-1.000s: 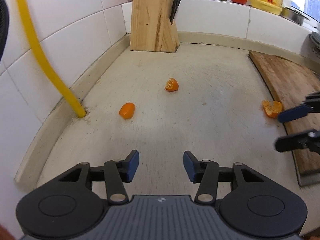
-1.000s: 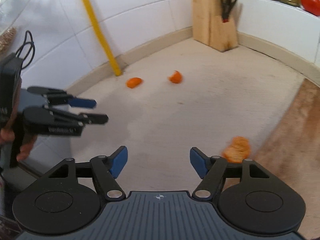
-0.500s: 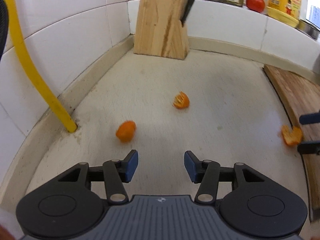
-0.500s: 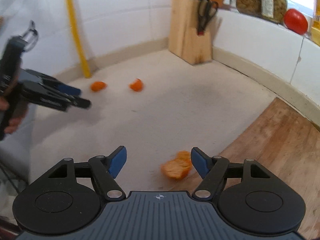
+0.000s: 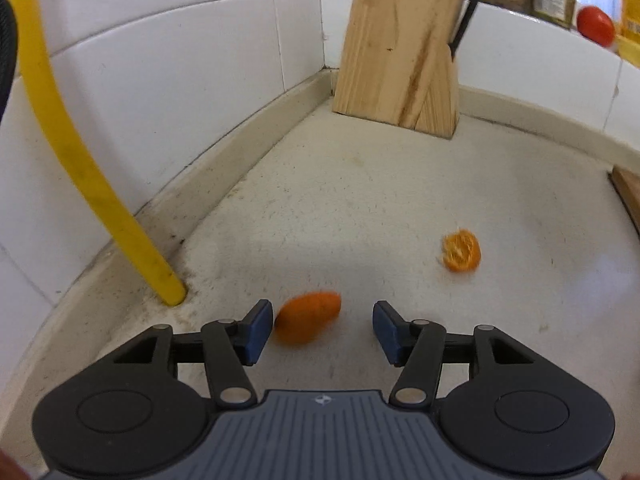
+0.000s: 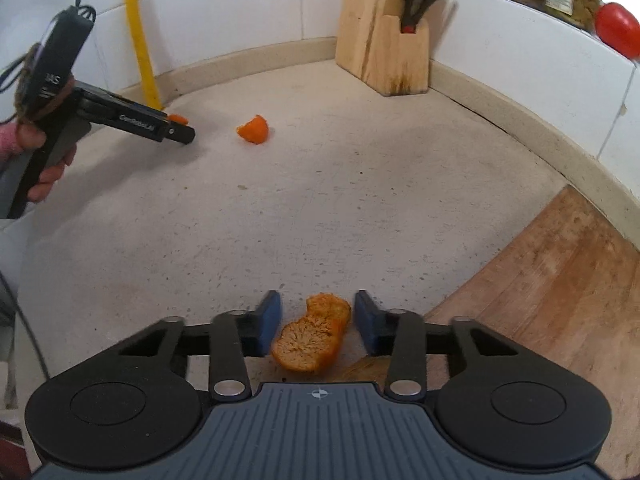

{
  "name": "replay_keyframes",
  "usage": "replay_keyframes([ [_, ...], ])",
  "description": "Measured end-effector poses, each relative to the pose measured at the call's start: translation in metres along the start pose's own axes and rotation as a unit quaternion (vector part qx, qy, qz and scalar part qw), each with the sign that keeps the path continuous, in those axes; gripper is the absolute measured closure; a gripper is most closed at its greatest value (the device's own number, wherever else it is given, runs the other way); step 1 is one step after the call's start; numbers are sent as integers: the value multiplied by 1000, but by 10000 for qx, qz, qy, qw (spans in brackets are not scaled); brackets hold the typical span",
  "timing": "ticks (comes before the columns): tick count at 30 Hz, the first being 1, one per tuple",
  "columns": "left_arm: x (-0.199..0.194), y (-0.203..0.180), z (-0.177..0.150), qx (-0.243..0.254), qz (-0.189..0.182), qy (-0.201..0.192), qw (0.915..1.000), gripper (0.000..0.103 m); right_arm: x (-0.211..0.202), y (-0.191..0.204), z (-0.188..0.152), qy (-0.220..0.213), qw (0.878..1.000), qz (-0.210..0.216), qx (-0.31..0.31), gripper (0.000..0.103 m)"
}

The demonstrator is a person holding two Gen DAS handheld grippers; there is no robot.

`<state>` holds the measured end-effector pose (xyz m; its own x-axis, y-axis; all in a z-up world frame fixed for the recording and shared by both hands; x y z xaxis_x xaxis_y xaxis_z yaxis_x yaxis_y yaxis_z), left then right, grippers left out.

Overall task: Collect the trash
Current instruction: 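Grasp an orange peel with the right gripper while the left grasps another peel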

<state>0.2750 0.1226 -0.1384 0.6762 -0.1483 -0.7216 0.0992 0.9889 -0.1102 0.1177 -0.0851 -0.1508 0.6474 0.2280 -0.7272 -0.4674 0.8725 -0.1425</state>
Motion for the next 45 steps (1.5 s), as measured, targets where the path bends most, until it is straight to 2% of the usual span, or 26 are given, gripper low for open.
replay_keyframes([
  [2,4,-6,4,-174,-143,64,9997,50,-1,-2,0,12,9999,5,110,67],
  [4,7,-16,3,-120,-217,29,9997,52,-1,-4,0,-8,9998,-5,198,72],
  [10,3,-61,-8,-160,-840,36,9963,61,1,-8,0,-39,9994,25,356,74],
  [13,9,-81,-5,-246,-977,-24,9949,63,1,-9,1,-85,9989,45,449,74],
  [17,13,-85,3,-392,-940,-115,9947,62,0,-12,0,-126,9982,124,574,74],
  [19,14,-87,5,-219,-871,-179,9958,53,-1,-12,0,-141,9980,148,594,74],
  [23,23,-89,3,118,-554,-240,9981,49,-1,-13,0,-168,9978,198,607,73],
  [24,23,-87,3,74,-554,-292,9980,54,-1,-13,0,-174,9978,203,601,73],
  [25,22,-85,3,35,-559,-295,9980,70,-1,-13,0,-177,9979,206,592,73],
  [26,20,-83,3,36,-600,-259,9979,81,-1,-14,0,-184,9978,212,593,73],
  [27,18,-82,4,37,-690,-171,9975,86,0,-14,0,-186,9978,220,597,73],
  [33,-12,-65,7,-194,-1016,-4,9946,88,-1,-16,0,-198,9970,293,686,73],
  [37,-32,-51,5,-341,-1018,-23,9942,88,-1,-17,0,-202,9970,309,675,73],
  [45,-16,-55,-27,108,-627,65,9980,88,-1,-14,0,-206,9980,261,542,73],
])
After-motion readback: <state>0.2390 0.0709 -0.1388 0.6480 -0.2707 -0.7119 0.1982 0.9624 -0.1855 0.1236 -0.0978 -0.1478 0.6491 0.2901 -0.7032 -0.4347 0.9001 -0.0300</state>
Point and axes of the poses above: each gripper's, at about its wrist camera, not at the fingertips, and x roughly the way its jaws point, y to its left, z to its top, the point moved 7 cm from there along x, roughly the way its jaws point, and after that the axes turned 13 degrees about -x, right-handed, at the moved point
